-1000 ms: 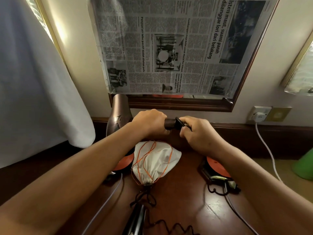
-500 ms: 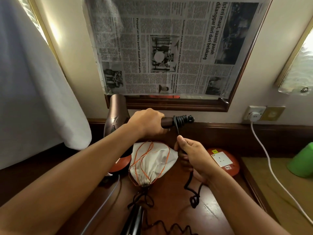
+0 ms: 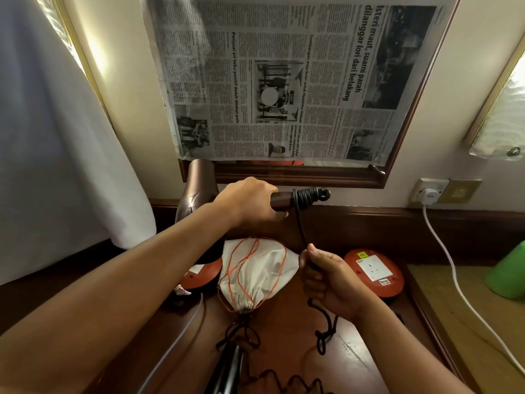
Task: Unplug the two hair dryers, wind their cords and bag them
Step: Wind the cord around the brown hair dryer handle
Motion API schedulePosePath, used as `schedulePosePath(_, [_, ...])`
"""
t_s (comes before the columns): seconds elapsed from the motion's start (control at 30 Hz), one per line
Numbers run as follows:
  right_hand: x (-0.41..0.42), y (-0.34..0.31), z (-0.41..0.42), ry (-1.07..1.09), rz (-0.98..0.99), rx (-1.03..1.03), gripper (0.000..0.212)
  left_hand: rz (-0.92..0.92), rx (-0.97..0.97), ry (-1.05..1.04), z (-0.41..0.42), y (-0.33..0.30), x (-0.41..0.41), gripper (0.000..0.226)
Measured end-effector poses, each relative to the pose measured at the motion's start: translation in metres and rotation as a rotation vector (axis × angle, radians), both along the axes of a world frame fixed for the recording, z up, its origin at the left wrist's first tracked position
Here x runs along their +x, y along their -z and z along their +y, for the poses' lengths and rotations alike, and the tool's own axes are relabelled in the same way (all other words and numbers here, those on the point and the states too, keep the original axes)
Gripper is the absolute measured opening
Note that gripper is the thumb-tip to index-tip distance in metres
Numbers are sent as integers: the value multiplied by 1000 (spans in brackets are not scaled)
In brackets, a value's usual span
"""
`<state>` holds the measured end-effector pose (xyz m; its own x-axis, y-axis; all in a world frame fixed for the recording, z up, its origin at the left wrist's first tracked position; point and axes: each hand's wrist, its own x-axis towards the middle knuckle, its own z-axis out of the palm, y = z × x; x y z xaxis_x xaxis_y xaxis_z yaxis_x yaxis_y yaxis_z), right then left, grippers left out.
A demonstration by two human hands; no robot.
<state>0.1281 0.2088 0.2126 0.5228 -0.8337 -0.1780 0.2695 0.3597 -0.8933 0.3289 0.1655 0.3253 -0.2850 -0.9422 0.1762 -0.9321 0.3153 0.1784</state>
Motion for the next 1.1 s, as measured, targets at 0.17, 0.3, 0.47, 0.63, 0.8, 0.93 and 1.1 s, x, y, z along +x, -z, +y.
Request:
schedulePosePath(0.17, [-7,5,-4,-10,-29,-18,30,12,6,13,1,-2,1,24])
schedulePosePath(0.3, [-6,9,-10,71,210,-105,42,2,10,24,4,-5,-2,24])
schedulePosePath(0.47, [-11,8,-21,119,328,-198,43,-21,40,41,9,-9,-8,26])
schedulePosePath(0.63, [-19,-2,-33,56,183,-134,27,10,57,38,12,-11,-7,26])
schedulePosePath(0.8, [-17,-19,-46,96,420,-256,32,-3,99,82,16,-10,-12,27])
schedulePosePath(0.93, [-16,-37,-59,175,598,-351,36,-59,100,114,21,-11,-14,27])
schedulePosePath(1.1, [-23,-60,-70,70,817,-696,27,-186,61,148,27,-6,-18,32])
